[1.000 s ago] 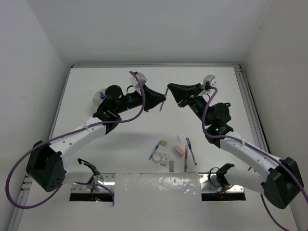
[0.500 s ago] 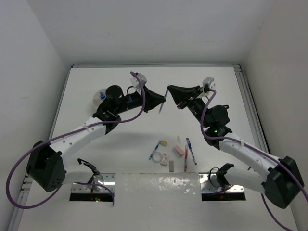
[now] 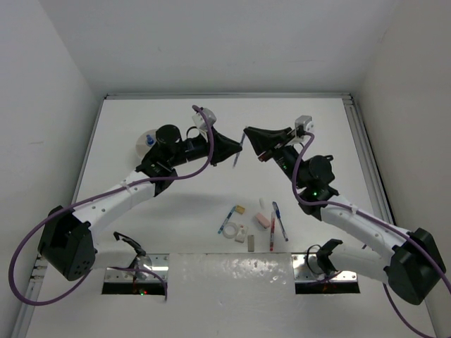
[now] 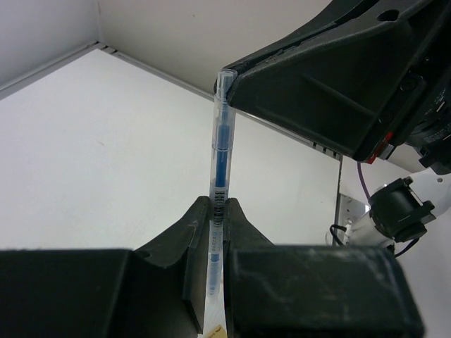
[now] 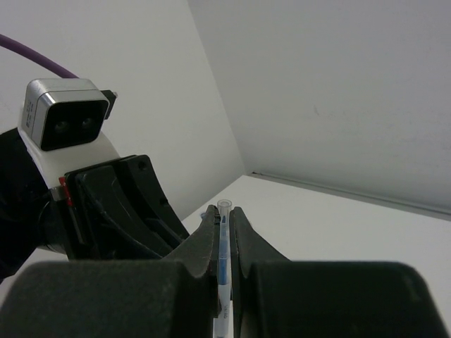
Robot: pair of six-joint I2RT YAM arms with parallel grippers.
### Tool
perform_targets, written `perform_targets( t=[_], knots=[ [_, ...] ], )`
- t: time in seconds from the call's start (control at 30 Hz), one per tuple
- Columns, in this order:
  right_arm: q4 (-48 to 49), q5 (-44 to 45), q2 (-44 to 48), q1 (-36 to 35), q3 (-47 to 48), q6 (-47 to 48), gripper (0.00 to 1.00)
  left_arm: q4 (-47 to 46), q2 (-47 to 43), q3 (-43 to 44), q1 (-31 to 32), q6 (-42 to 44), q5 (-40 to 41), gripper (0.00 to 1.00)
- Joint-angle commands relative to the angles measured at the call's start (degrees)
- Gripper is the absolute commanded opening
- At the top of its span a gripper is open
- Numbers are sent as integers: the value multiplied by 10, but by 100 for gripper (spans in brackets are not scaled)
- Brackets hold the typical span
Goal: Sort the stationery into containers
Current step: Close the pen cap on the pen.
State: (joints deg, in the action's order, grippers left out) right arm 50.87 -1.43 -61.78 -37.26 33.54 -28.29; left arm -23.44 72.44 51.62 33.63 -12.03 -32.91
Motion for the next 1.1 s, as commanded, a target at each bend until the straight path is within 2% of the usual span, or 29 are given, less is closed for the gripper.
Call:
perform_targets(
  t=[0.0,0.4,0.63,0.8,0.93,1.07],
  knots=[
    [-129,-66,-14,-27,-38,-3,0,-157,-22,30,-20,3,35,0],
    [-160,-67,-4,-30,-28,31,0,-151,-28,21,-23,18,13,0],
    [-192,-90,-7,-29,26,61,0,-69,-46,20,-35,76,-16,0],
    [-206,-96,-13,-30,35,69,0,-70,-49,18,-40,81,-22,0],
    [-205,-94,-12,-30,38,69,14,-64,-50,16,-40,82,-30,0],
    [-208,-84,-4,-29,45,81,19,-62,-51,14,-41,84,-34,0]
  ],
)
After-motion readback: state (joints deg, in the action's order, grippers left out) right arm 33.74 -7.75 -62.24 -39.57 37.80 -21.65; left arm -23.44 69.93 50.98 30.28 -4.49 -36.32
